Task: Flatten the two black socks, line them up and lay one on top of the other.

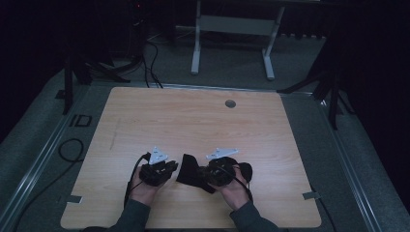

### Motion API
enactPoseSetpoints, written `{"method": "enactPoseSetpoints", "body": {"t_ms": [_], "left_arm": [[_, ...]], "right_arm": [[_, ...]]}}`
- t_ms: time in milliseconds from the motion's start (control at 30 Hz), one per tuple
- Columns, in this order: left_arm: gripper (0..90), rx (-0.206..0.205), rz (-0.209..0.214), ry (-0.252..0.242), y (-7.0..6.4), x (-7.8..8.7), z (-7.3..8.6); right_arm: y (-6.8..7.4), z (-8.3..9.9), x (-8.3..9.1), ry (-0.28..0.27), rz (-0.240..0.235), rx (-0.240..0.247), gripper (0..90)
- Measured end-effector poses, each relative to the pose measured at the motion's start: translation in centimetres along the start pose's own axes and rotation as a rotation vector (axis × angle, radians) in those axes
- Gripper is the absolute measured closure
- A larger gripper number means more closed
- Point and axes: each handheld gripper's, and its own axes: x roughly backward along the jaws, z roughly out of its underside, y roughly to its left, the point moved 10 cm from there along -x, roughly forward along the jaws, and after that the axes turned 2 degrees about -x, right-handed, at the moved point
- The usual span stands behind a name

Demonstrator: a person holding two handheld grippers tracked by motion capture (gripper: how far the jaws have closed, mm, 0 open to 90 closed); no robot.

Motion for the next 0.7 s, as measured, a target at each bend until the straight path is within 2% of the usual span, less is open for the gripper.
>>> {"method": "enactPoseSetpoints", "body": {"t_ms": [133, 300, 533, 700], "left_arm": [[81.3, 0.008, -0.004, 0.000, 0.3, 0.2, 0.0], [82.2, 0.014, 0.004, 0.001, 0.3, 0.2, 0.0], [82.4, -0.026, 0.034, 0.030, -0.9, -0.3, 0.3], [82.3, -0.073, 0.032, 0.071, -1.8, -1.0, 0.8]], "right_arm": [[0.4, 0.1, 0.3, -0.003, -0.008, 0.024, 81.2], [0.4, 0.4, 0.0, 0.007, -0.023, 0.017, 80.5], [0.1, 1.8, -1.9, 0.058, -0.020, 0.007, 80.5], [0.0, 2.4, -2.5, 0.081, -0.017, 0.007, 80.0]]}}
